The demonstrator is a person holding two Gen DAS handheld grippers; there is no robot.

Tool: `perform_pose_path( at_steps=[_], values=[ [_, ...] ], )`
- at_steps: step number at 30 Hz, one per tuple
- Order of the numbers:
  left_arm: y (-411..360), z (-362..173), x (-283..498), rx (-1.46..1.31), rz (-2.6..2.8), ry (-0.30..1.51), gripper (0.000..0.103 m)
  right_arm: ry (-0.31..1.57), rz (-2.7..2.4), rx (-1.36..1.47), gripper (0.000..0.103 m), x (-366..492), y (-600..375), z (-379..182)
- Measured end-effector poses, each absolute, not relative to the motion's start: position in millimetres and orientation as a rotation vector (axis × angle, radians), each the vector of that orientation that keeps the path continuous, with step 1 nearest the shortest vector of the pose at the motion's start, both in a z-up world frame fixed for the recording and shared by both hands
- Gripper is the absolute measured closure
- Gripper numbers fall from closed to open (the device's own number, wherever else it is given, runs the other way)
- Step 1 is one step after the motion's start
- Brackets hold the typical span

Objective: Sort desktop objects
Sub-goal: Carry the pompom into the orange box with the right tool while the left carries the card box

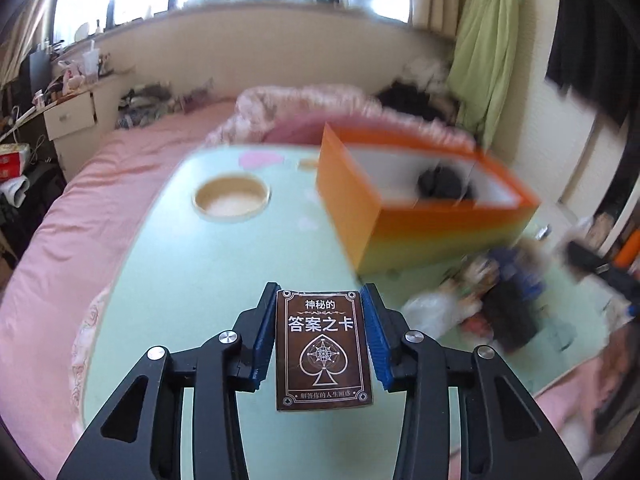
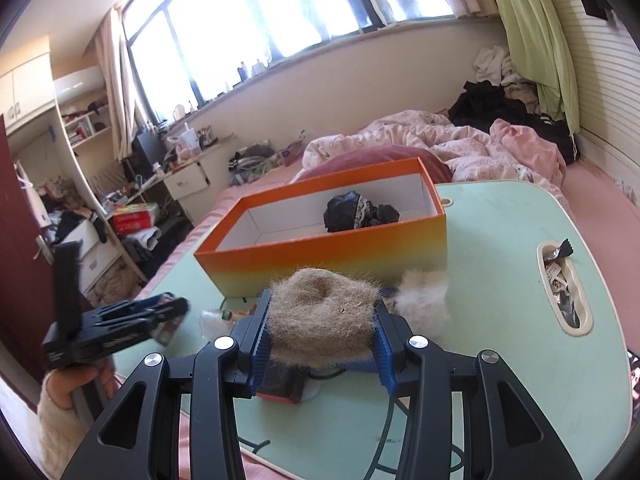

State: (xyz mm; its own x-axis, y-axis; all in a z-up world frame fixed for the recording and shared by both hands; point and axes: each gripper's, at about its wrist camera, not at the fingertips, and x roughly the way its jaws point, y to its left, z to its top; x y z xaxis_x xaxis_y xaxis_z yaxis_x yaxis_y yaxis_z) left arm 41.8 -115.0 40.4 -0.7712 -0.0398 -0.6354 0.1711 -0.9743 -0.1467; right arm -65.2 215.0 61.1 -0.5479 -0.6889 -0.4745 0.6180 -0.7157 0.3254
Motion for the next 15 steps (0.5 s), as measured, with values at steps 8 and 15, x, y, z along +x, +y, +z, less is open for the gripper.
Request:
perform_pose_path(
  at_steps=[8, 15],
  values=[
    [-83, 109, 7, 0.883, -3.056, 0.393, 0.061, -0.14, -2.312, 0.667, 0.06, -102, 196, 110],
    [-65, 98, -61, 0.95, -3.05, 0.434, 0.049, -0.106, -2.34, 0.824, 0.029, -160, 161, 91]
  ],
)
